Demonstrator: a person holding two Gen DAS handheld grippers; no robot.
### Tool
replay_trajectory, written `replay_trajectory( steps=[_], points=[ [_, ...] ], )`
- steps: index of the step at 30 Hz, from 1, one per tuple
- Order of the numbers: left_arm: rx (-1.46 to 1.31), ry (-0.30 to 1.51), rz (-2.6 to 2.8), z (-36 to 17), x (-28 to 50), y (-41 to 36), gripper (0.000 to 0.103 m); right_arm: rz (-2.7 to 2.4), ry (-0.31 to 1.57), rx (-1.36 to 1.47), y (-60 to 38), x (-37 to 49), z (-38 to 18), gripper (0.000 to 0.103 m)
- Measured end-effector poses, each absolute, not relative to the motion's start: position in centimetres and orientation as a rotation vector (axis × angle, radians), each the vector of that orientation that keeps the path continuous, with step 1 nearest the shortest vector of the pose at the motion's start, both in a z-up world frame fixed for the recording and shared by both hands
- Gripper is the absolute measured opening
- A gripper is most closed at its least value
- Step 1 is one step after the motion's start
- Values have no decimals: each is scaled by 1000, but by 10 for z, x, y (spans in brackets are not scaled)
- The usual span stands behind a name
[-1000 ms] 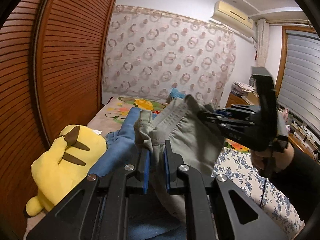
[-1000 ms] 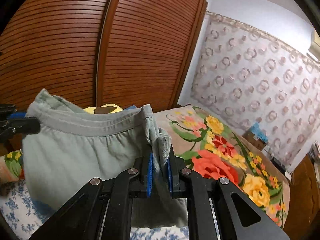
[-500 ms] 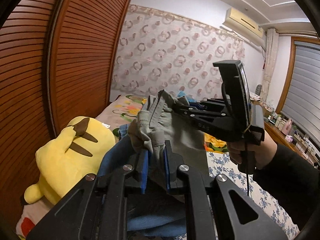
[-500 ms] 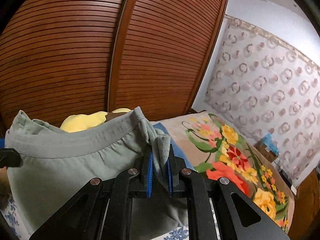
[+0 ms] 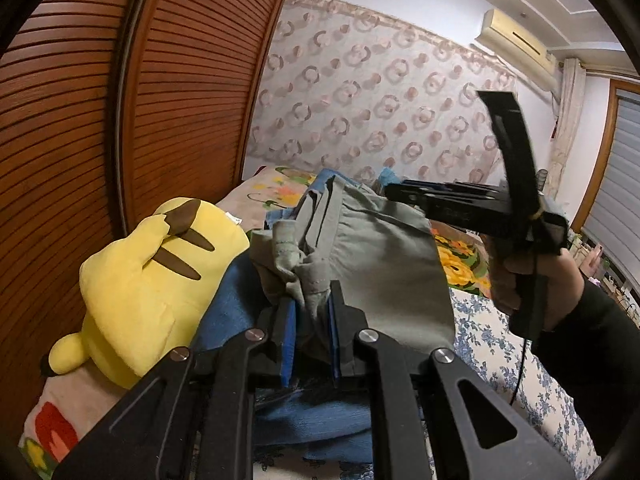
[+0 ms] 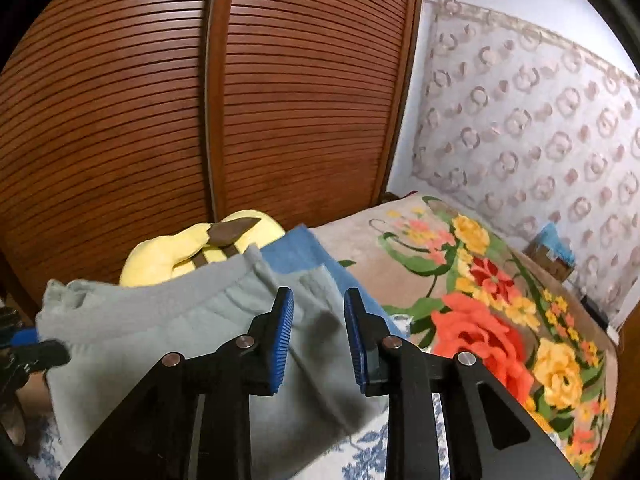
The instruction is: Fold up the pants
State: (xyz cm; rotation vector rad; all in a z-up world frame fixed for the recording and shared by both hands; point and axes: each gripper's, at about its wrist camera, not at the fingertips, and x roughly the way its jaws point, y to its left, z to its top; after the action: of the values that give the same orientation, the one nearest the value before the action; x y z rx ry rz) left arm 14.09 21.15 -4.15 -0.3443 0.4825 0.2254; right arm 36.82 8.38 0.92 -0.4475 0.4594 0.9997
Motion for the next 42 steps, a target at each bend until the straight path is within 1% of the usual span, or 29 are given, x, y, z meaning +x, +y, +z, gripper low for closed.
replay_trajectory(
  steps=[5, 11, 19, 21, 23, 24, 25, 26, 27, 28, 29, 31, 33, 37, 42],
  points=[
    [-334, 493, 239, -44, 142, 210, 14, 1029, 505, -409, 71, 374, 7, 27],
    [-321, 508, 253, -45, 145, 210, 16, 992, 567, -420, 81, 394, -8, 27],
    [-281, 536, 281, -46, 145, 205, 21, 953, 560, -378, 79, 382, -3, 27],
    [-268, 543, 285, -46, 143, 203, 26, 951, 553, -374, 72, 372, 0, 27],
    [-258, 546, 282, -44, 140, 200, 37, 950, 546, -363, 64, 359, 3, 27],
    [-252, 545, 283, -43, 139, 199, 40, 951, 544, -354, 58, 351, 5, 27],
    [-241, 546, 281, -42, 137, 196, 46, 952, 541, -344, 52, 345, 6, 27],
    [-231, 552, 274, -41, 136, 192, 48, 951, 539, -336, 46, 337, 8, 27],
    [-223, 556, 268, -40, 135, 190, 48, 942, 534, -327, 39, 331, 9, 30],
    [-213, 562, 259, -39, 133, 185, 54, 933, 532, -319, 32, 324, 10, 32],
    [-206, 561, 248, -38, 131, 181, 67, 925, 532, -310, 24, 317, 11, 36],
    [-196, 552, 226, -35, 126, 173, 84, 911, 536, -292, 9, 305, 11, 41],
    [-153, 556, 204, -32, 121, 159, 85, 891, 536, -278, -8, 291, 12, 48],
    [-112, 562, 160, -27, 112, 133, 90, 829, 527, -249, -46, 257, 13, 53],
    [-86, 560, 100, -21, 106, 102, 90, 751, 517, -205, -91, 206, 16, 61]
  ],
)
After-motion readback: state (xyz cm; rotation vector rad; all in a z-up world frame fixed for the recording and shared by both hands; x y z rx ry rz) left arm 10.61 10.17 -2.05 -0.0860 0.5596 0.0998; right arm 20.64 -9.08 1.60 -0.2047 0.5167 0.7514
